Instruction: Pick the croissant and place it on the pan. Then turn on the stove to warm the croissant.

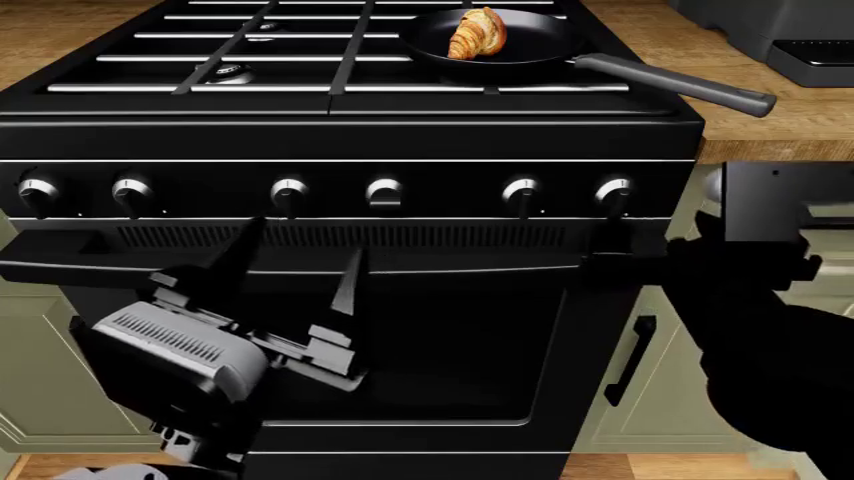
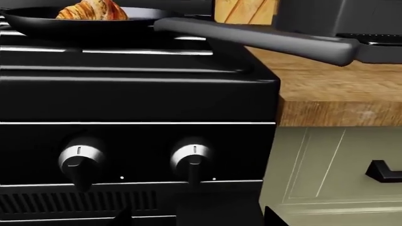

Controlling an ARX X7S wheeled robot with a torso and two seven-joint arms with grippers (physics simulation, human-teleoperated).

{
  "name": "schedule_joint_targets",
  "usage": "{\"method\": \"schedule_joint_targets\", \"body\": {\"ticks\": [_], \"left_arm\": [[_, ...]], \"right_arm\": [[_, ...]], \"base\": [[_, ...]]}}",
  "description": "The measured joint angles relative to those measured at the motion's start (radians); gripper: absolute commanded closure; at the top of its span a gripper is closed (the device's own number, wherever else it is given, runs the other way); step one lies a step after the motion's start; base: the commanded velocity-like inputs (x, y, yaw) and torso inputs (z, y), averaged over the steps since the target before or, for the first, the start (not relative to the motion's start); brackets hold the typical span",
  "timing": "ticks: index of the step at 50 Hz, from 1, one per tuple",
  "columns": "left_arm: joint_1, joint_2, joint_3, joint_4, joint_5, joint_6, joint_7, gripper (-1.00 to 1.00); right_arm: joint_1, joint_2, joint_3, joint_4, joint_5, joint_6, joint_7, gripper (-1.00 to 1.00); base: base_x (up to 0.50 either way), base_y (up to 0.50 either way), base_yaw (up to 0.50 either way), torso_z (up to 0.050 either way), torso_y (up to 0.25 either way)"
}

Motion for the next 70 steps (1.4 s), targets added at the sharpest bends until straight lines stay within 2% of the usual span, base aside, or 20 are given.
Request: {"method": "schedule_joint_targets", "body": {"ticks": [25, 70], "left_arm": [[0.03, -0.023, -0.022, -0.027, -0.025, 0.054, 0.006, -1.0], [0.053, -0.046, -0.048, -0.037, -0.055, 0.073, 0.0, -1.0]], "right_arm": [[0.11, -0.051, -0.068, 0.114, -0.036, 0.043, -0.023, -1.0], [0.11, -0.11, -0.145, 0.214, -0.167, -0.021, -0.07, -1.0]], "base": [[0.0, 0.0, 0.0, 0.0, 0.0], [0.0, 0.0, 0.0, 0.0, 0.0]]}}
